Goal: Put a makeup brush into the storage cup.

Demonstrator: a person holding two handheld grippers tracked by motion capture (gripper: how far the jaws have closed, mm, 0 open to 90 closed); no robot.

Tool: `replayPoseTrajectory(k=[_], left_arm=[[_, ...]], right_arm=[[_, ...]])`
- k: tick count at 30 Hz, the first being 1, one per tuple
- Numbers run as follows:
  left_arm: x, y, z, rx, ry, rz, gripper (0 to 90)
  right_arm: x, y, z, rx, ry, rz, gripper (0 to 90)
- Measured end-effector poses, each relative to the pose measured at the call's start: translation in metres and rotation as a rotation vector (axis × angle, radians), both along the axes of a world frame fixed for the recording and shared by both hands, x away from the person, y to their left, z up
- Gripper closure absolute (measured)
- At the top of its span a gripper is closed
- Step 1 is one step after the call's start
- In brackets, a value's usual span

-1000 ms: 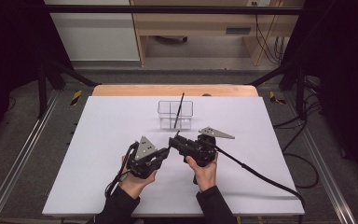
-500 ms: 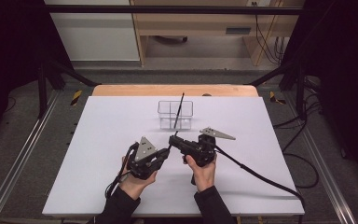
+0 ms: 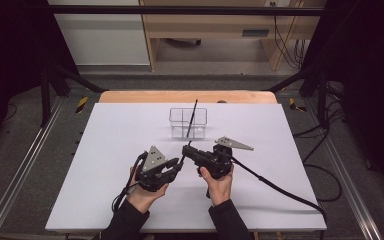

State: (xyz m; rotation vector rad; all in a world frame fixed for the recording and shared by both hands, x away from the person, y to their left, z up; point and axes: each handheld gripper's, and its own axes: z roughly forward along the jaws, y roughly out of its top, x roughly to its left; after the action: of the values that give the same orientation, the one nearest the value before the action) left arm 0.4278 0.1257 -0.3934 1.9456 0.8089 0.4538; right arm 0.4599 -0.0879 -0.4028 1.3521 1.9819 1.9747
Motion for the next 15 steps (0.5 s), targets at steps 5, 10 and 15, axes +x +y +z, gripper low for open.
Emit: replayPoseTrajectory(k=[5,10,15], left_arm=[[0.004,0.011,0.003,-0.02,0.004,0.009,56.5],[0.006,0.022,0.003,-0.017,-0.013,0.01,44.3],[0.006,0.03,0.001,0.004,-0.028,0.017,36.8]], right_arm=[[0.0,-0.002,0.003,-0.025,-0.018,-0.01,83.8],[0.001,-0.004,0.004,-0.047,-0.034,-0.022,83.8],[0.001,-0.006,0.007,-0.06,-0.046,-0.037,83.8]])
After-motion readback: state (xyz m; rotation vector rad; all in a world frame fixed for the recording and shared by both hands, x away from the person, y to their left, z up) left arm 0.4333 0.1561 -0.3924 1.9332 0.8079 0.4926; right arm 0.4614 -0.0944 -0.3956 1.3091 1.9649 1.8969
